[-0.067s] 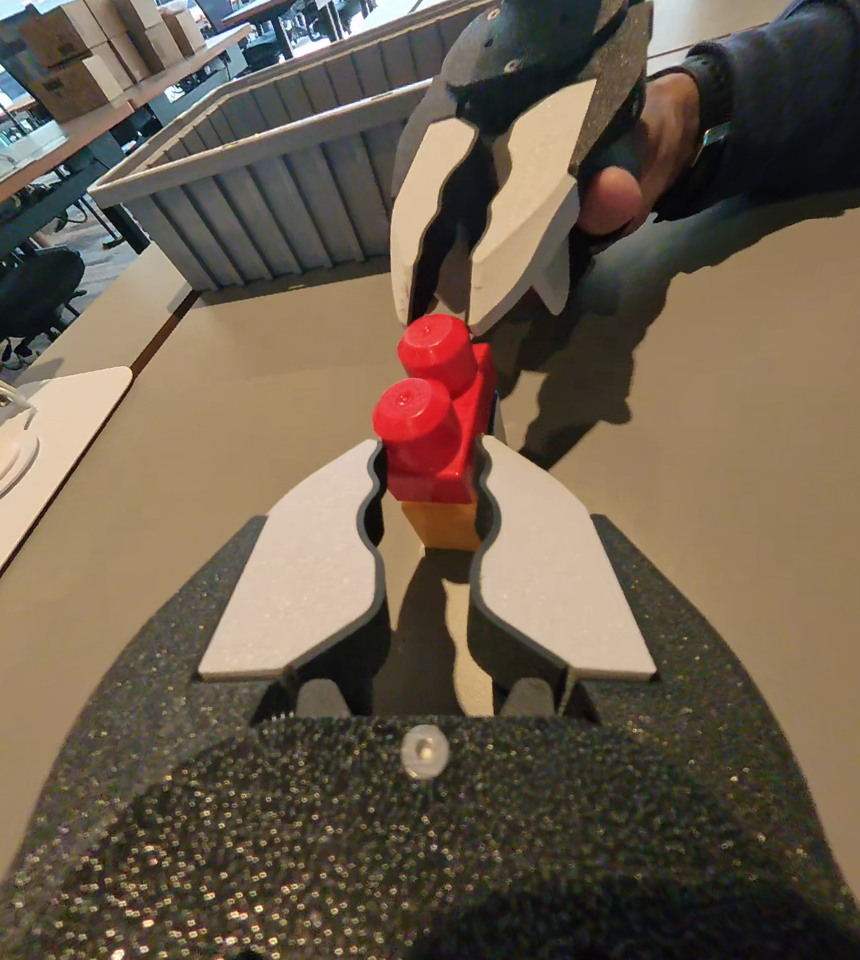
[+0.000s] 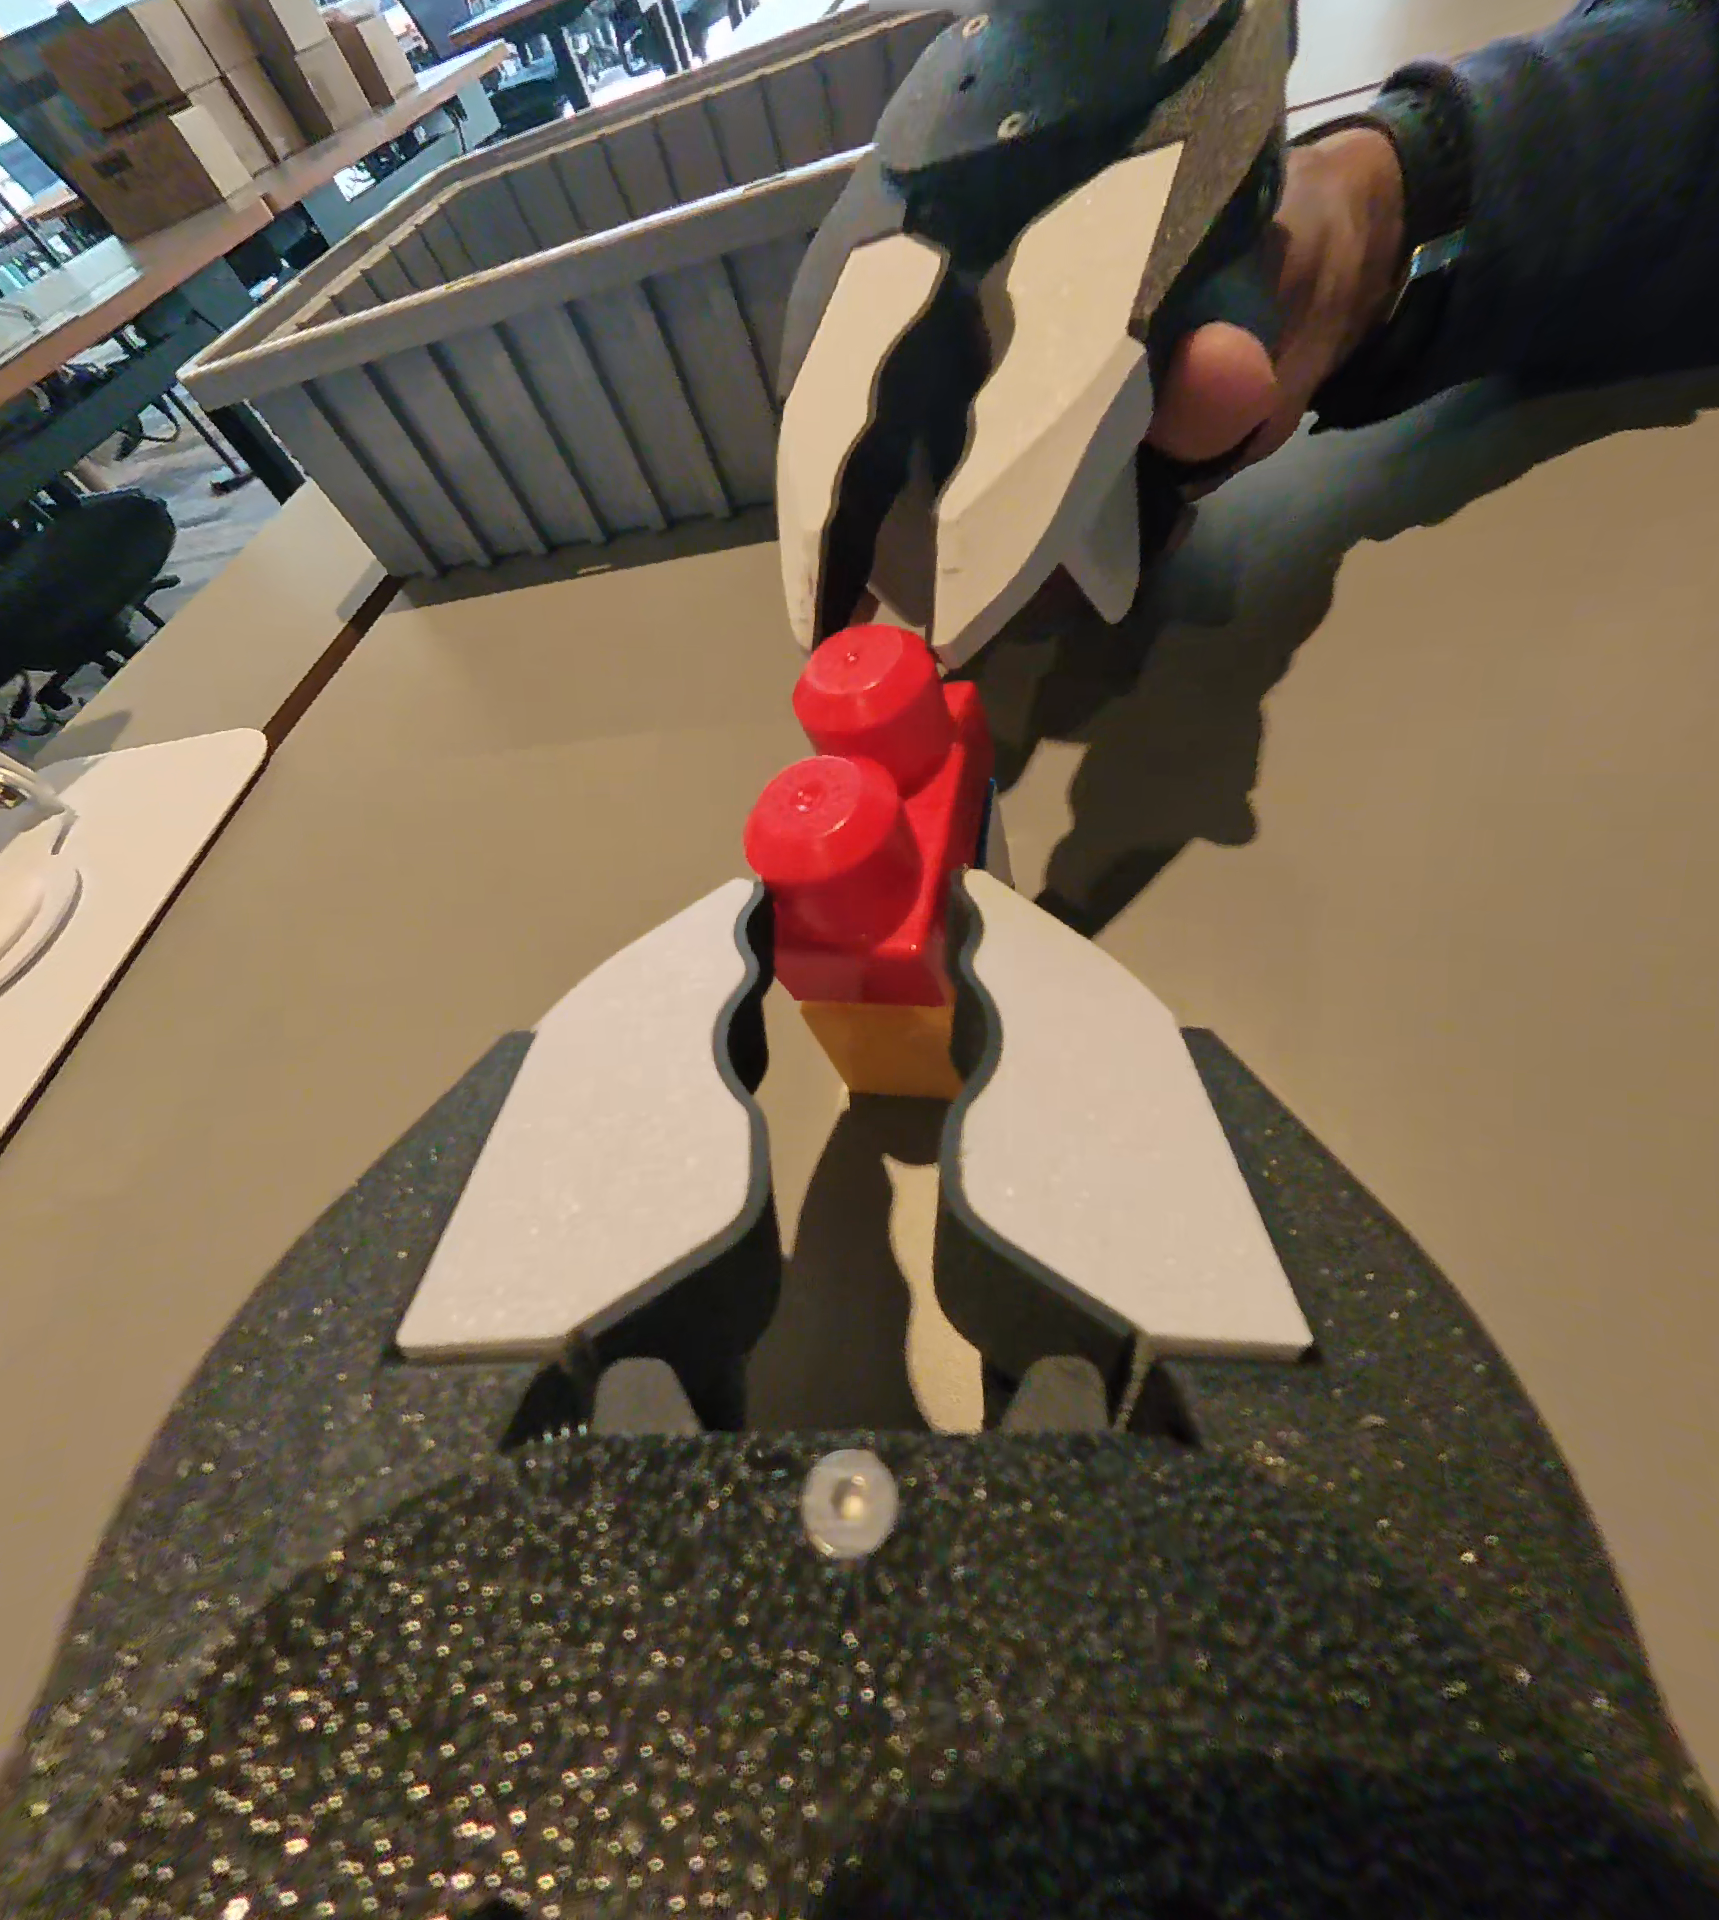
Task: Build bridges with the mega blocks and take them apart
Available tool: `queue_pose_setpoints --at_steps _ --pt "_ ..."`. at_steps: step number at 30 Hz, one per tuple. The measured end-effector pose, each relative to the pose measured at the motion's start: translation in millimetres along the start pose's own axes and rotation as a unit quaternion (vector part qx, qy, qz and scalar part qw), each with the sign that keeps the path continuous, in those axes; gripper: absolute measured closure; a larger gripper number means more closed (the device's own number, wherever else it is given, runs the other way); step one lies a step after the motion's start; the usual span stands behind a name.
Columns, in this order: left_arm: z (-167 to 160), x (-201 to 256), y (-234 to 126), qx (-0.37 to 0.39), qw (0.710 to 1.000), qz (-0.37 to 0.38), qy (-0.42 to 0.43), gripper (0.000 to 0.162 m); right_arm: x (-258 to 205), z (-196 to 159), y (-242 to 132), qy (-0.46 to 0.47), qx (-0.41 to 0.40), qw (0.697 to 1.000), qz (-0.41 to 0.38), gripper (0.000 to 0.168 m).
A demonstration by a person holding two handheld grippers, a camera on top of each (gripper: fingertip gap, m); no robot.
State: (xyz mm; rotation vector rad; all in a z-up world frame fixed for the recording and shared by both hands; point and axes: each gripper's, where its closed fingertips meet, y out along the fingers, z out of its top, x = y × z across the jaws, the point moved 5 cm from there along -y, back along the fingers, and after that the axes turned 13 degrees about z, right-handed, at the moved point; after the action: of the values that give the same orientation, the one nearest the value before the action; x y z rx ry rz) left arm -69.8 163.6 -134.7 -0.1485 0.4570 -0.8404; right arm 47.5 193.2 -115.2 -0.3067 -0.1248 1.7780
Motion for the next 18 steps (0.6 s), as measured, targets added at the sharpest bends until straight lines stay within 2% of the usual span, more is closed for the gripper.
queue_pose_setpoints --at_steps 11,18 --pt "-3 3 1 -0.008 1.0 0.012 0.025 0.131 1 -11 1 0.067 -0.011 0.998 0.019 0.143" --pt "-2 4 1 -0.008 0.999 0.023 0.028 0.131 0 -13 2 0.058 -0.015 0.998 -0.001 0.144"
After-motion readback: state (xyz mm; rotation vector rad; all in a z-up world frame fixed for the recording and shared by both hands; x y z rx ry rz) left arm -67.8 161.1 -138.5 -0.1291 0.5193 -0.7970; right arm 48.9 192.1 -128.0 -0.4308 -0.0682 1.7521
